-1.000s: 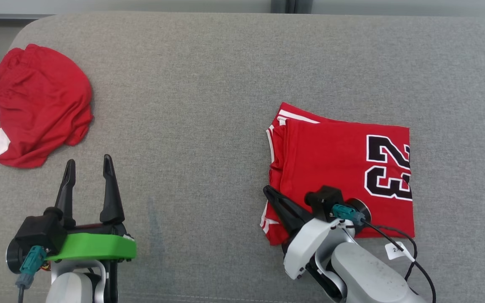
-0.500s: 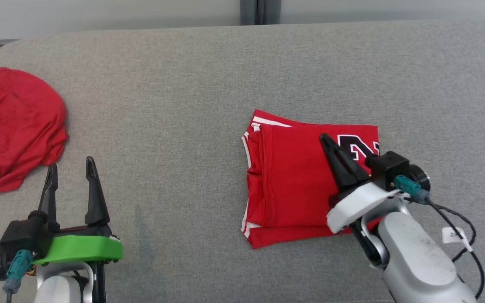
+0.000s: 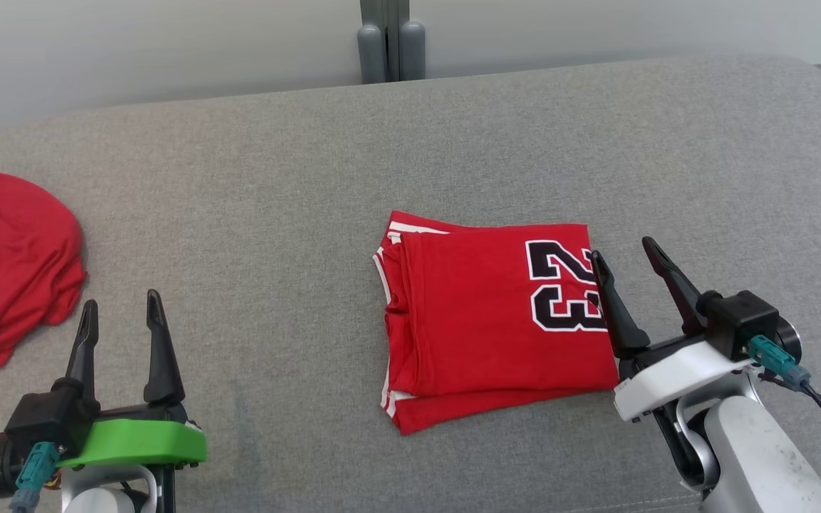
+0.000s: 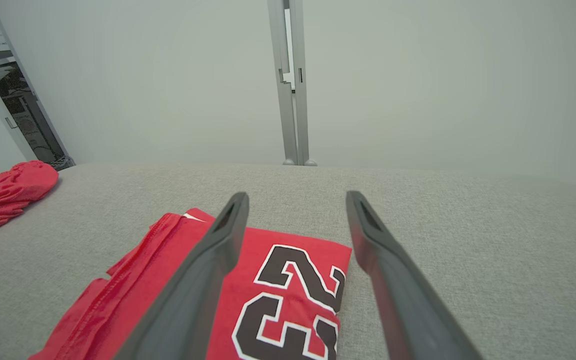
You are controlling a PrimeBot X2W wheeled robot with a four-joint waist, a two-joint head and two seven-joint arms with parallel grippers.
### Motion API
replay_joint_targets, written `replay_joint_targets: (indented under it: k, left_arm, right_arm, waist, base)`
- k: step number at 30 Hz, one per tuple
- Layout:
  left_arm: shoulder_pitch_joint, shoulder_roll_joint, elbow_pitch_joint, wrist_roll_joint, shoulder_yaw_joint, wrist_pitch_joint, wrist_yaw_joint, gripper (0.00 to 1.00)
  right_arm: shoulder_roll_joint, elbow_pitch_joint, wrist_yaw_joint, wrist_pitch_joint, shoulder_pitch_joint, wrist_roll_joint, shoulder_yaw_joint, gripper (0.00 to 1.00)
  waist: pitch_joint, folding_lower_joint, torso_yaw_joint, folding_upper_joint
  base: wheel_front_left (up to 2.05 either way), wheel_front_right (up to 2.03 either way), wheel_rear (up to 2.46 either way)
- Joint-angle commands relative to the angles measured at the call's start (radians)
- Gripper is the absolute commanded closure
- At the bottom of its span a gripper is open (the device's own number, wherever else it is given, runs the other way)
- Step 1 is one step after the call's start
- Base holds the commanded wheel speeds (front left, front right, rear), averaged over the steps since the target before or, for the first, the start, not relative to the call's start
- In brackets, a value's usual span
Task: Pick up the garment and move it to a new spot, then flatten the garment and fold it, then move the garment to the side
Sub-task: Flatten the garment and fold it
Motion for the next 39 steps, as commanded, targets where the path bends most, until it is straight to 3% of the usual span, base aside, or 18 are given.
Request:
replay_joint_targets:
  k: [1,14,39]
  left_arm:
    - [0.017,0.002,0.003,0.009,0.003,-0.003,-0.005,0.0]
    - [0.076,0.002,0.025,0.024,0.016,-0.003,-0.015,0.0]
    - [0.114,0.019,0.043,0.067,0.001,-0.001,-0.03,0.0]
  right_arm:
    - [0.008,-0.013,-0.001,-0.003,0.028,-0.005,-0.008,0.0]
    - [0.031,-0.089,-0.001,-0.003,0.193,-0.018,-0.112,0.0]
    - [0.049,-0.225,-0.001,0.074,0.302,-0.037,-0.148,0.0]
  waist:
    - [-0.021,0.0,-0.011,-0.0001]
    - [-0.093,0.0,-0.011,-0.0001]
    - [-0.144,0.0,0.008,-0.0001]
  base:
    - [0.0,0.0,0.0]
    - [0.0,0.0,0.0]
    - [0.0,0.0,0.0]
